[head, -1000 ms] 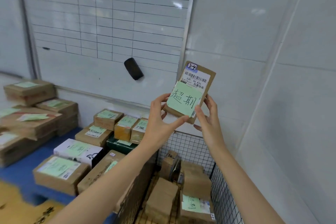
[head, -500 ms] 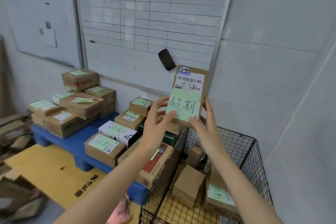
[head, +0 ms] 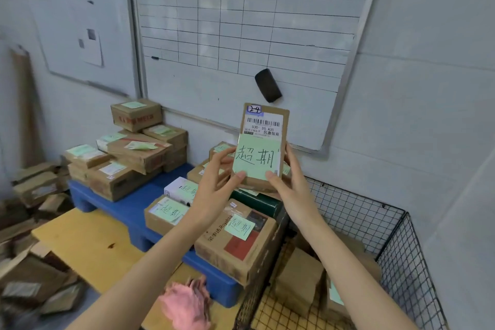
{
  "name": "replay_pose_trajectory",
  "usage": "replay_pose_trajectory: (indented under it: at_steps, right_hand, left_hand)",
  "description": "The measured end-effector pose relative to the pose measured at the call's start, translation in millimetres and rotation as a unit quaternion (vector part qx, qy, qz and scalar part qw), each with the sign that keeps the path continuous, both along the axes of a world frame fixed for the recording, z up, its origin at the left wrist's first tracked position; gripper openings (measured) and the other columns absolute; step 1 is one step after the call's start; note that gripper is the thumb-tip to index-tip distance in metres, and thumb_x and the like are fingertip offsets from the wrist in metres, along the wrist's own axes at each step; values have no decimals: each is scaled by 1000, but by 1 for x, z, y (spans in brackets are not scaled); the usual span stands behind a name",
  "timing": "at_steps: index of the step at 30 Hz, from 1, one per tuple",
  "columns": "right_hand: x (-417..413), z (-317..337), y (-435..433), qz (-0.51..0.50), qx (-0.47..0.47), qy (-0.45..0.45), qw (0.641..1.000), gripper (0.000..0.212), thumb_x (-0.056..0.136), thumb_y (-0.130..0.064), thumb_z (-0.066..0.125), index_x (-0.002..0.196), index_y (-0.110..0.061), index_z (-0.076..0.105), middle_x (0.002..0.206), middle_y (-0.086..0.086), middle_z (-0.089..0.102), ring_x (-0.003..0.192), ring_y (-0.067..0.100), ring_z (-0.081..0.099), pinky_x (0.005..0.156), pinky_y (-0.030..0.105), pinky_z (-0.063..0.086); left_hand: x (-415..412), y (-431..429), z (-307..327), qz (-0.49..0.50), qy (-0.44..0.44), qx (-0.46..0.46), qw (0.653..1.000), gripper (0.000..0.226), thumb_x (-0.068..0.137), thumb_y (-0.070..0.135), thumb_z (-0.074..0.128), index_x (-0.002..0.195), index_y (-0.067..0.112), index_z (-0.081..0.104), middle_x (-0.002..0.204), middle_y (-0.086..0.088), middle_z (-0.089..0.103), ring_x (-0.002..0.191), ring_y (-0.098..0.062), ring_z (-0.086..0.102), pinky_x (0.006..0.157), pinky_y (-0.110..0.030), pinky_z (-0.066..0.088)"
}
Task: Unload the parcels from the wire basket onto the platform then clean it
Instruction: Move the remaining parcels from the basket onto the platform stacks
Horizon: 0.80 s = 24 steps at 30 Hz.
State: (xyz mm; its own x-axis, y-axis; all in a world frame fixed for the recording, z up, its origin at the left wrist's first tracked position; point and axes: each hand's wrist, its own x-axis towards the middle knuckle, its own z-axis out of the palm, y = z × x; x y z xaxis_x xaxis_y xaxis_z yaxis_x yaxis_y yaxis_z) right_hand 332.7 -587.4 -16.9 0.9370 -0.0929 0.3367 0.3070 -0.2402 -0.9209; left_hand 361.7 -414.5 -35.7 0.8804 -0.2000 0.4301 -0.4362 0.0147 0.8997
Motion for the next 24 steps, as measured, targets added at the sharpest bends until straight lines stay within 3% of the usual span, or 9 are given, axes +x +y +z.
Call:
replay_pose_trajectory:
  at_steps: [3,4,6,7,9,11,16,20,24]
  right_hand:
    - [20,-1,9,-7,-12,7,1000,72,97,-22,61,150,-48,20,154,-15,37,140,8,36,113,44,41]
    - [27,-1,12,-11,-24,8,1000,71,97,-22,60,151,-45,20,153,-16,36,139,4,33,112,34,39]
    - [41,1,19,-17,-51,19,998,69,98,-23,59,151,-44,19,146,-20,35,128,-6,32,97,8,35]
    - [49,1,22,-17,-59,26,998,68,98,-23,59,149,-46,20,143,-21,36,124,-8,36,92,6,37]
    - [66,0,28,-17,-64,37,997,66,98,-25,59,146,-48,19,142,-23,38,129,-3,42,102,21,45]
    - [81,-1,35,-27,-62,50,996,69,98,-27,59,150,-45,18,143,-22,40,134,5,41,110,38,43]
    - [113,-8,44,-63,-60,83,993,70,98,-29,59,153,-43,16,140,-22,41,128,2,41,111,37,40]
    - [131,-14,51,-63,-62,115,989,70,100,-30,54,153,-46,11,143,-22,39,116,-6,43,96,20,40]
    - [144,-24,57,-74,-48,138,986,71,100,-31,55,152,-49,10,153,-15,39,134,13,44,111,42,40]
  left_hand:
    - [24,11,-3,-15,10,10,1000,40,96,33,61,123,58,44,115,25,61,113,-11,63,91,-25,51]
    - [33,15,-5,-19,13,9,1000,42,97,27,60,124,54,43,113,25,61,110,-10,64,88,-21,51]
    - [52,24,-8,-24,19,4,1000,44,97,22,60,129,47,43,116,20,62,110,-12,64,87,-21,51]
    - [63,28,-10,-24,22,3,999,45,96,22,60,130,45,42,118,17,61,109,-13,64,87,-22,51]
    - [84,35,-12,-28,30,4,999,48,95,25,63,132,45,41,122,11,59,109,-14,64,85,-22,52]
    - [104,41,-15,-41,44,2,998,51,93,29,65,133,46,40,127,7,56,109,-15,64,80,-21,53]
    - [146,46,-26,-87,62,0,994,59,80,41,69,130,54,40,128,6,55,108,-17,66,83,-24,54]
    - [169,52,-37,-120,74,-2,990,61,78,39,70,130,54,41,128,7,56,110,-17,64,95,-34,53]
    - [184,62,-46,-150,76,12,986,66,78,37,70,135,48,39,128,18,56,118,-11,58,92,-22,50]
